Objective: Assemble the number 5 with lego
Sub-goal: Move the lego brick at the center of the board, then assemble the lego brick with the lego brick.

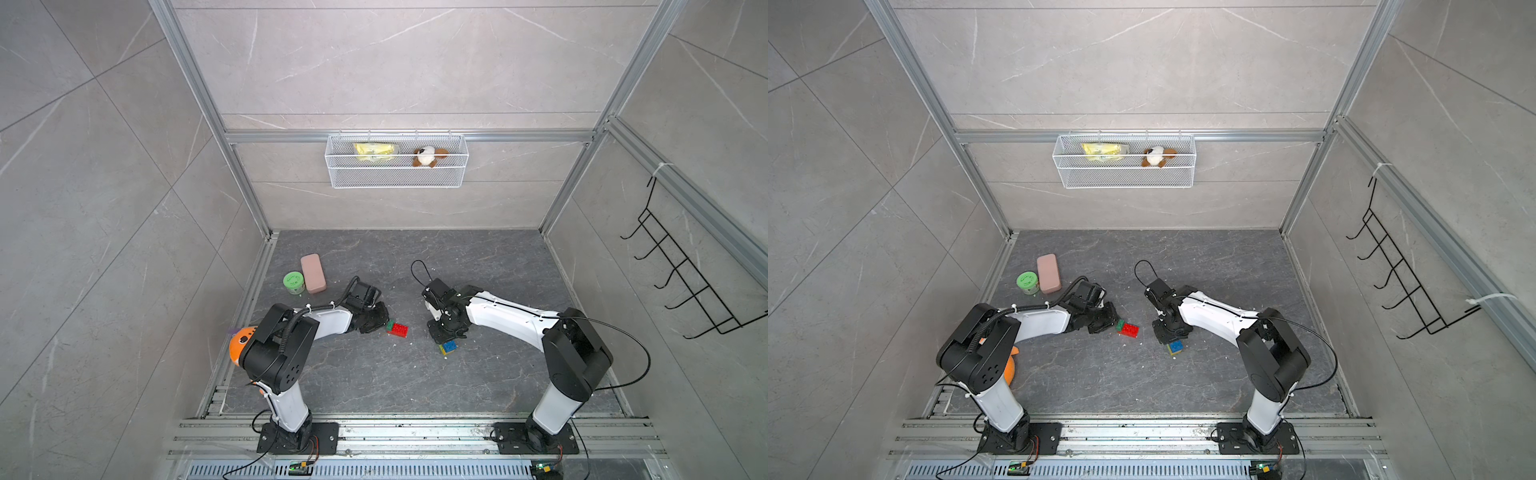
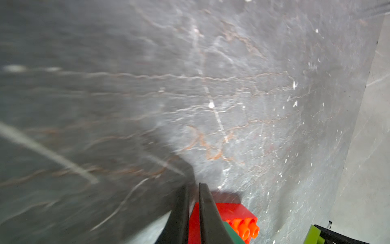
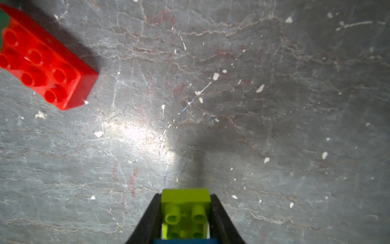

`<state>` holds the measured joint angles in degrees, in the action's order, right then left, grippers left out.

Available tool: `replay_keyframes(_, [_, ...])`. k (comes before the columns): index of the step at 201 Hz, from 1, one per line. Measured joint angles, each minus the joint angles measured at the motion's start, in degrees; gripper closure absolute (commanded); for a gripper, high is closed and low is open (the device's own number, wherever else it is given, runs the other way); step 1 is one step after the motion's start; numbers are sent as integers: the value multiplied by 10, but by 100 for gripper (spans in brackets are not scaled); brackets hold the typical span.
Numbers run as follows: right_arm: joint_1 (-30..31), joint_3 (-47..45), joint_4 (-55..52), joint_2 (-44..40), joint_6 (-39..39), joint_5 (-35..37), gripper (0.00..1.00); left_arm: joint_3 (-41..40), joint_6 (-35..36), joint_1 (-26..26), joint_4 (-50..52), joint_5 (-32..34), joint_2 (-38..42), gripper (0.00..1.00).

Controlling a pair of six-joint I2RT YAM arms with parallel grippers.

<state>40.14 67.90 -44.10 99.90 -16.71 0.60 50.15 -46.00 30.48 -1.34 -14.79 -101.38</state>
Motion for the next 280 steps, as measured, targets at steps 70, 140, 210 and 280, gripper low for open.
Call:
replay_keyframes(70, [0, -2, -2, -22, 35, -41, 66, 43, 19, 31, -2, -32, -36, 71])
replay_keyframes(140, [3, 43, -37, -24, 110, -120, 66, -14, 34, -5, 41, -13, 88, 63])
replay_keyframes(210, [39, 170, -101, 7, 179, -142, 66, -154, 33, -5, 61, -3, 203, 63])
replay_keyframes(280, [74, 274, -159, 102, 226, -92, 65, -212, 25, -5, 61, 0, 264, 62])
